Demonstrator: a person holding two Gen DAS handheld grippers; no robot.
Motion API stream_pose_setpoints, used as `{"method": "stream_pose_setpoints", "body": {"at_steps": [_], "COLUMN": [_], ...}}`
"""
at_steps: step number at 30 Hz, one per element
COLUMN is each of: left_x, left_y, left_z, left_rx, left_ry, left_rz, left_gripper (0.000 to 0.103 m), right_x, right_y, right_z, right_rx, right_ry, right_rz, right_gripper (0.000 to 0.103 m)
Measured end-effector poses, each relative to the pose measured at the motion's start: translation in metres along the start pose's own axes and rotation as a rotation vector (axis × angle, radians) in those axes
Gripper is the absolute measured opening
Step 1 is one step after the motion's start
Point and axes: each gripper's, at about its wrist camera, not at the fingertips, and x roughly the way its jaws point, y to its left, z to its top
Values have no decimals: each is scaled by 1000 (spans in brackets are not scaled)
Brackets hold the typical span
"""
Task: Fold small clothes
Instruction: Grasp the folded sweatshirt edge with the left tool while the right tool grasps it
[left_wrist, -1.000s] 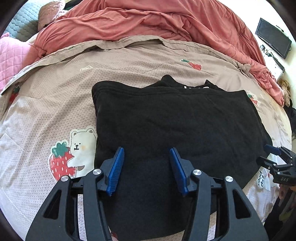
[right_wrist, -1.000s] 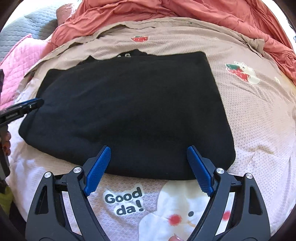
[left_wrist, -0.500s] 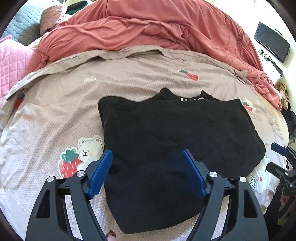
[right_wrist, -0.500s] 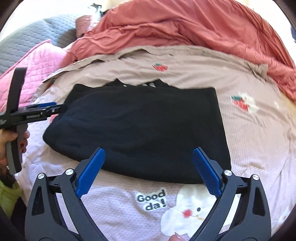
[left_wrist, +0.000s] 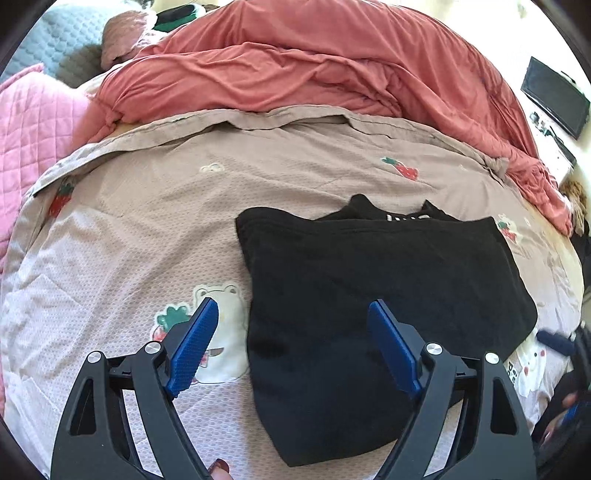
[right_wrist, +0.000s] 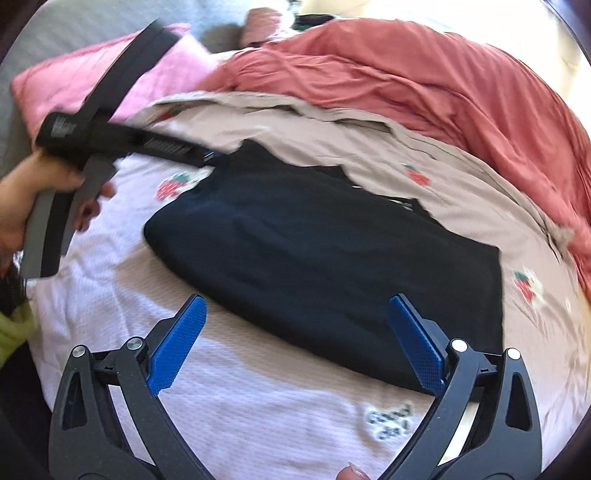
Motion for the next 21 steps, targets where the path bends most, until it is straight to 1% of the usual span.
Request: {"method": "stream_pose_setpoints", "body": {"at_steps": [4, 5, 6, 10, 13, 14, 18, 21], "left_x": [-1, -1, -1, -2, 1, 3, 9, 16], "left_y": [13, 15, 18, 36, 54, 61, 79, 87], "left_z": [3, 4, 4, 7, 7, 6, 4, 2], "left_rx": [-38, -46, -56, -106, -183, -208, -280, -352], "left_ry": [-11, -11, -12, -14, 5, 10, 26, 36], "left_rz": [6, 8, 10, -7, -48, -51, -61, -137], "left_gripper": [83, 87, 96, 96, 96, 96, 96, 96], "right_x": [11, 14, 15, 24, 33, 37, 54, 71], "right_y": [31, 39, 47, 71, 88, 95, 112, 120], "right_z": [2, 3, 3, 3, 4, 4, 6, 9], "right_rx": [-88, -116, -140, -219, -278, -307, -388, -436], "right_ry": [13, 13, 9, 11, 13, 11, 13, 18], "right_rz": [4, 2, -1, -10, -14, -17, -62, -91], "right_gripper": [93, 93, 93, 93, 93, 93, 93, 93]}}
